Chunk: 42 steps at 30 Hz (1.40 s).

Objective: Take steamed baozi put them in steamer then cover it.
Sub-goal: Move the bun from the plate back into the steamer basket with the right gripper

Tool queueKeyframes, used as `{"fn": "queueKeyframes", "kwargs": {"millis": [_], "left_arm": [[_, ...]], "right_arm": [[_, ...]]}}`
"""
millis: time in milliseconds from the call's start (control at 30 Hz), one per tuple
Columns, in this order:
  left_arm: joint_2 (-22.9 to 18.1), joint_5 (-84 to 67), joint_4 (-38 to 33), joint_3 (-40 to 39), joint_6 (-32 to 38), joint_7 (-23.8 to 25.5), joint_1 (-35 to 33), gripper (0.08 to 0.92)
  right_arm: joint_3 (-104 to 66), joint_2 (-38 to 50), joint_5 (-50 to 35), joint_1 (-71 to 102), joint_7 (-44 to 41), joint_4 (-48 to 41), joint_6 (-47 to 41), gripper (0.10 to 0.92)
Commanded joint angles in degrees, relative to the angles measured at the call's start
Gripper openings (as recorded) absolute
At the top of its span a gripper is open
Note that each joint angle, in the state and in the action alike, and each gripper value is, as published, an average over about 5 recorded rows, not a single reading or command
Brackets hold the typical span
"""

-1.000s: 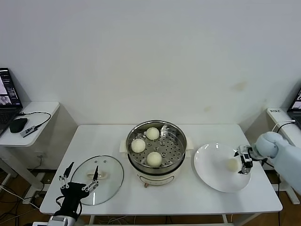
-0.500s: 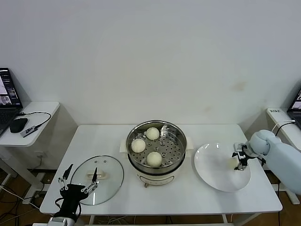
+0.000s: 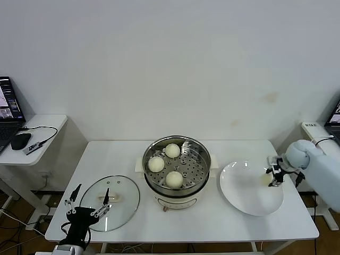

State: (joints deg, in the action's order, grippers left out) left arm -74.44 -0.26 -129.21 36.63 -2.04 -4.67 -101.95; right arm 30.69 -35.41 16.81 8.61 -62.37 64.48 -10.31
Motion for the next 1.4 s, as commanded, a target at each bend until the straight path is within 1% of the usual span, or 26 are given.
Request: {"fn": "queueKeyframes", "kwargs": {"millis": [33,233,400,600,800,900,1133,1400], "left_arm": [[0.12,-0.02,-0.07,-0.24,-0.03,-0.02,0.11,0.823],[0.35,-0.10,-0.27,-0.58,-0.10,-0.01,0.68,0.823],[0.46,-0.20,-0.06,-0.75,-0.07,-0.01,1.09,0.823],[0.62,-0.57,0.09,-0.81,-0.16,0.02,1.61,0.823],[0.71,-0.96,0.93,-0.69,-0.15,0.02,2.06,0.823],[0.69,-1.21,0.95,-0.54,-0.15,0.01,2.18,0.823],[0.83,-1.40,0.98,-0.34,-0.23,0.04,2.59,0.823],[0.83,-1.86,0.89,-0.14,-0.28,0.06,2.78,0.823]], "right_arm": [[12.62,7.36,-11.18,-16.55,-1.85,11.60,-4.42,0.577],[23.74,7.15,-20.78,-32.02,-0.67,20.02,-7.95,0.582],[31.47,2.43,-26.61,-42.48,1.53,24.14,-11.32,0.585],[36.34,-6.49,-33.91,-46.82,4.98,25.86,-16.76,0.589],[37.25,-14.92,-41.21,-45.79,8.32,24.06,-21.39,0.594],[37.66,-18.04,-42.36,-43.24,10.01,22.26,-23.52,0.594],[38.38,-23.59,-42.09,-36.36,12.90,18.33,-27.00,0.594],[38.66,-26.37,-41.12,-33.02,14.40,15.67,-29.02,0.594]]}}
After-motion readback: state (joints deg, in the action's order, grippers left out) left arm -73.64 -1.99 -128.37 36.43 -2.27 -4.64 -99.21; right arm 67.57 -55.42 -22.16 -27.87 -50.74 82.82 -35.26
